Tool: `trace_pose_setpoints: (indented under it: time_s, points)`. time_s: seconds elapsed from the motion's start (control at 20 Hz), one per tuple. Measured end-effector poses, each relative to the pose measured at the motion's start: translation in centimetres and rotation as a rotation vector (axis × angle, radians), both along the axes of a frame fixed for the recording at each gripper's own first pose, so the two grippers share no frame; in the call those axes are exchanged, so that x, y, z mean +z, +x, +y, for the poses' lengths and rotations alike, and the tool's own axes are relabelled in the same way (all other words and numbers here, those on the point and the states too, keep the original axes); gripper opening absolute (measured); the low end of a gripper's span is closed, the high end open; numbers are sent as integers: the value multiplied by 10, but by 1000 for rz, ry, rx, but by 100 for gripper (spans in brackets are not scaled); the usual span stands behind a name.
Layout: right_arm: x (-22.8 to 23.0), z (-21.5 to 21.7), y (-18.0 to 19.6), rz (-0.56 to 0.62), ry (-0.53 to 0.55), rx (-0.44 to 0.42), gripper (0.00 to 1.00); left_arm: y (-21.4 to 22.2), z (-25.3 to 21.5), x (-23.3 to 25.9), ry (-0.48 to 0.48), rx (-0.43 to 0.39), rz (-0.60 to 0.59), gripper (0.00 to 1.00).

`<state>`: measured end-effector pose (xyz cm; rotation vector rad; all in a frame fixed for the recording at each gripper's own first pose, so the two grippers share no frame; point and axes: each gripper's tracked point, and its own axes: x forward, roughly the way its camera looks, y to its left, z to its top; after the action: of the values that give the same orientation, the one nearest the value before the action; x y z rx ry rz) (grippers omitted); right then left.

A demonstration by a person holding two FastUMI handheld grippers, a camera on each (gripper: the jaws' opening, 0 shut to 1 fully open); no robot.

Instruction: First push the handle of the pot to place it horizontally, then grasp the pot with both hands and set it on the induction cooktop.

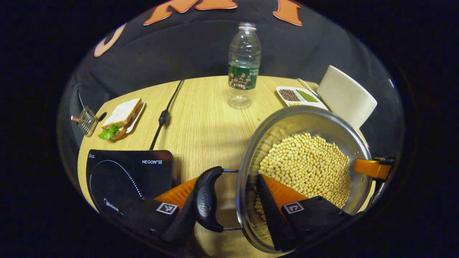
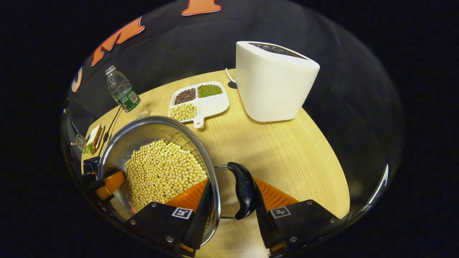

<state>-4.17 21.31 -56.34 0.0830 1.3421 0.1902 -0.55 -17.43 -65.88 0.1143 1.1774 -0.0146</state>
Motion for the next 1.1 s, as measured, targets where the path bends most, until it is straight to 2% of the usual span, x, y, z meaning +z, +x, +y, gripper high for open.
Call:
trace_pose_setpoints:
  time_s: [0.05, 0.1, 0.2, 0.35, 0.55, 0.65, 0.75, 0.8, 0.85, 1.1]
  points:
    - [3, 0, -2, 8, 2, -5, 63, 8, -10, -4, -21, -4, 0, 82]
    - [3, 0, -2, 21, 3, -15, 61, -1, -8, 9, -21, -21, 10, 76]
    - [3, 0, -9, 64, 11, -18, 57, -2, -6, 11, -11, -34, 12, 72]
    - [15, 0, -21, 89, 41, -11, 54, 0, -4, 30, 19, -58, -19, 70]
    - [47, 0, -17, 61, 90, -32, 53, 9, -4, 71, 46, -94, -90, 71]
    - [67, -1, -11, 30, 106, -15, 53, 11, -4, 95, 54, -91, -120, 71]
    - [85, 4, -4, 5, 122, 14, 53, 10, -1, 115, 59, -79, -129, 70]
    - [94, 8, -1, -4, 133, 35, 48, 12, 4, 125, 65, -70, -141, 71]
    - [105, 14, 5, -25, 142, 53, 52, 13, 10, 137, 68, -56, -157, 71]
    - [164, 52, 17, -106, 231, 162, 49, 8, 48, 216, 112, 43, -233, 71]
